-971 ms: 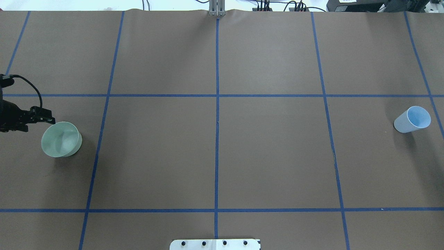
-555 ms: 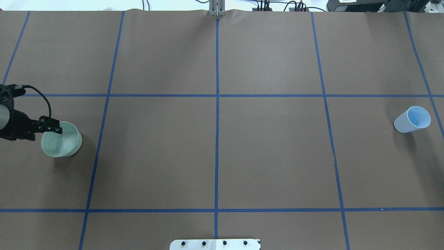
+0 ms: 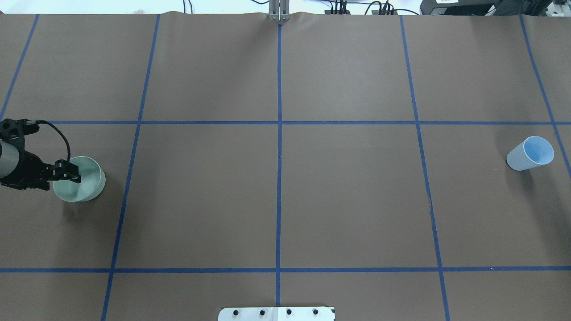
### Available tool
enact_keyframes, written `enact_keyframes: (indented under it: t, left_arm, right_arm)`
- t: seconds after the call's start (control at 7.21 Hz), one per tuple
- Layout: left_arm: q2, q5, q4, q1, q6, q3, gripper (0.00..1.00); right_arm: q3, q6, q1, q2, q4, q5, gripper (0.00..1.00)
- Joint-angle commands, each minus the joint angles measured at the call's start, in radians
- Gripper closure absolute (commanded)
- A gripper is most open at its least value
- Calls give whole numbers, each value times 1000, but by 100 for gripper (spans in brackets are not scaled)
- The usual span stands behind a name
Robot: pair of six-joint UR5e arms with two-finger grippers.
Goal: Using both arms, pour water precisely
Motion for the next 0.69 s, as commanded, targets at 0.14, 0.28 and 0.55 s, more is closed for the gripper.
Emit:
enact_keyframes:
  t: [0.14, 0.28, 0.55]
  left_arm:
    - [29, -17, 0, -4, -2, -22, 100]
    - [38, -75, 0, -11, -6, -45, 100]
    - [61, -85, 23, -21, -10, -135, 100]
  right_arm:
    - [2, 1, 0, 1, 0, 0, 0]
    - [2, 1, 0, -1, 0, 0, 0]
    - [0, -1, 0, -1, 0, 0, 0]
